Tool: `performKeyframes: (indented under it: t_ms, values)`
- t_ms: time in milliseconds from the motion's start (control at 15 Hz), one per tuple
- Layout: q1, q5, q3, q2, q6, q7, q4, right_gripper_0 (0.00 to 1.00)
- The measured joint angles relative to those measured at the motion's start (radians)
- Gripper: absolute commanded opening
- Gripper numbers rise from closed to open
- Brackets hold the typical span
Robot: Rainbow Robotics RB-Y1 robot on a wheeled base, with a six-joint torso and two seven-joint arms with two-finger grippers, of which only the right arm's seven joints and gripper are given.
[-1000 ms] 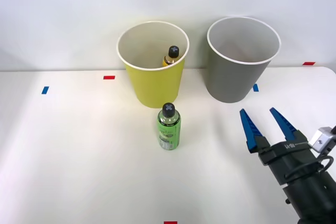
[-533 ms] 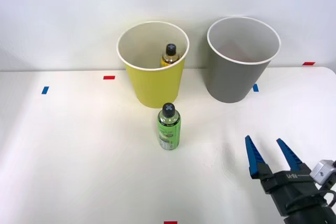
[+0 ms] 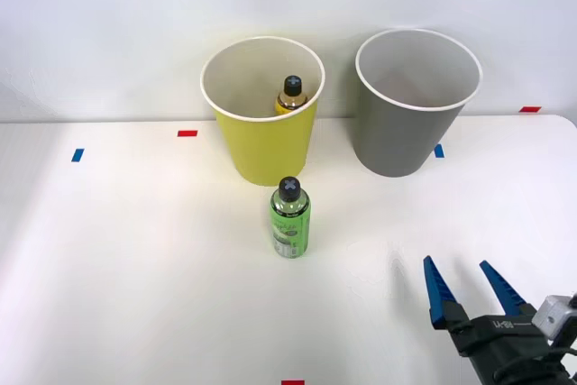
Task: Put cans in the gray bin, plastic bottles in the light green bin
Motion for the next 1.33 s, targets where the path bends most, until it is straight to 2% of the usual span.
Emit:
performKeyframes:
  t_ms: [267, 533, 733, 1000, 1333]
  values:
    - [-0.033, 0.035, -0.001, 0.010, 0.105, 0.021, 0.004, 1.00]
    - [-0.030, 0.187, -0.015, 0.048, 0.092, -0.015, 0.033, 1.00]
    - [-0.045, 0.305, -0.022, 0.087, -0.063, -0.113, 0.142, 1.00]
    - [-0.041, 0.450, -0.052, 0.148, -0.257, -0.133, 0.256, 1.00]
    - [0.003, 0.483, -0.056, 0.157, -0.311, -0.102, 0.263, 1.00]
